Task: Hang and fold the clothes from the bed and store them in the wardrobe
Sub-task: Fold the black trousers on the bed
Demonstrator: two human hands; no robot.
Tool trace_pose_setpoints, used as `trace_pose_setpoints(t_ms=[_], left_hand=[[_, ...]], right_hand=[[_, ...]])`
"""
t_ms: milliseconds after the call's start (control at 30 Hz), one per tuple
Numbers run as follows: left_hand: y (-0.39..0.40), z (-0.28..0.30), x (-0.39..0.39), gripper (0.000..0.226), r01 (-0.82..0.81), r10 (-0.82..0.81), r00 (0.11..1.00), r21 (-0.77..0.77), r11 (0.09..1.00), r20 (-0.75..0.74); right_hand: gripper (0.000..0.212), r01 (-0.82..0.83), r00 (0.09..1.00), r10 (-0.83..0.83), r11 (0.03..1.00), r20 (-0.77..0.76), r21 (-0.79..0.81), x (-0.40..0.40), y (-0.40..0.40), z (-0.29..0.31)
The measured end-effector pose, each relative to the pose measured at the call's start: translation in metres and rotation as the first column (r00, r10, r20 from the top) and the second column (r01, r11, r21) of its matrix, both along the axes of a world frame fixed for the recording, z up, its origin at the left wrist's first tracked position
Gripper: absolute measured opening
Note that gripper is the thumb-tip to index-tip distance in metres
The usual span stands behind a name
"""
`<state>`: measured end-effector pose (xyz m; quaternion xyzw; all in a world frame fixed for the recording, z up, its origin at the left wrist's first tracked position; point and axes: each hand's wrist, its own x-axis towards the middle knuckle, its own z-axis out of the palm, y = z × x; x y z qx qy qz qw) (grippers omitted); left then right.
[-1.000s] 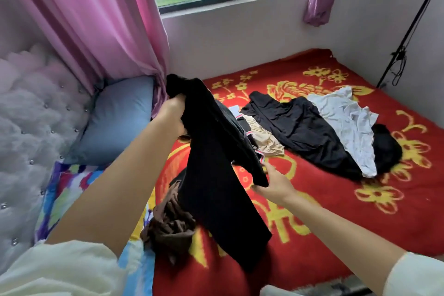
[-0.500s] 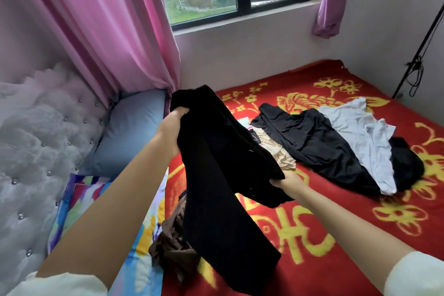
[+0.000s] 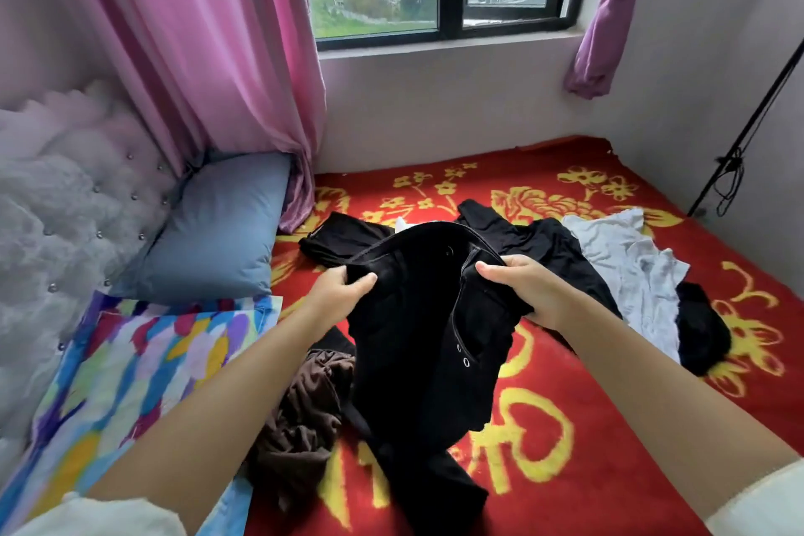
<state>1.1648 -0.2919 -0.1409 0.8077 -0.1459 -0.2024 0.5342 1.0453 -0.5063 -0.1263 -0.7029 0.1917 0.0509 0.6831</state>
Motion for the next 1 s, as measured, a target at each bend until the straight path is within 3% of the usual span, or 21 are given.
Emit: trace_pose_setpoints(t_ms=[200,300,400,500,567,667,700,800,867,933,1000], left_hand=[[-0.015,0.011,-0.03,0.021,0.134,-0.107,0.981,-0.161,0.978,0.165],[-0.021,0.014,-0.046,0.019,0.207,-0.173,0.966,-0.176,0.962,0.192],[-0.019,0.006,-0.059,0.012,0.32,-0.288,0.942,-0.211,0.924,0.169],[-0.009,-0.008,-0.064,0.041,0.448,-0.416,0.886,-0.147,0.882,0.206],[-0.007,-0.018,-0.067,0.051,0.406,-0.365,0.889,-0.105,0.908,0.276],[-0.011,-0.023,-0.075,0.028,0.204,-0.13,0.935,-0.198,0.959,0.33],[-0.01,-0.022,-0.076,0.021,0.139,-0.066,0.951,-0.227,0.964,0.303],[-0.005,-0.014,-0.067,0.031,-0.03,0.072,0.988,-0.288,0.957,0.137],[0.004,-0.005,-0.061,0.036,-0.064,0.081,0.996,-0.365,0.929,0.032],[0.012,0.008,-0.055,0.039,-0.083,0.067,0.996,-0.449,0.89,-0.05],[0.019,0.028,-0.047,0.03,-0.053,0.005,0.996,-0.533,0.845,-0.092]], right_hand=[[0.021,0.191,0.982,-0.19,0.978,-0.022,0.078,0.008,0.013,0.015],[0.018,0.125,0.991,-0.111,0.972,-0.076,0.2,0.012,0.024,0.019],[0.02,0.052,0.996,-0.034,0.975,-0.087,0.216,0.015,0.033,0.02],[0.018,0.023,0.997,-0.004,0.969,-0.076,0.245,0.013,0.038,0.021],[0.017,-0.011,0.997,0.028,0.973,-0.072,0.232,0.013,0.041,0.019],[0.021,-0.027,0.997,0.037,0.989,-0.062,0.144,0.016,0.045,0.016],[0.023,-0.051,0.997,0.057,0.991,-0.047,0.125,0.016,0.045,0.018],[0.025,-0.176,0.984,0.171,0.977,0.053,0.122,0.009,0.032,0.018],[0.017,-0.113,0.985,0.117,0.993,0.128,-0.036,0.002,0.021,0.007],[0.023,0.062,0.977,-0.01,0.97,0.214,-0.236,-0.001,0.01,-0.01],[0.037,0.07,0.974,-0.028,0.981,0.224,-0.179,-0.003,0.004,-0.016]])
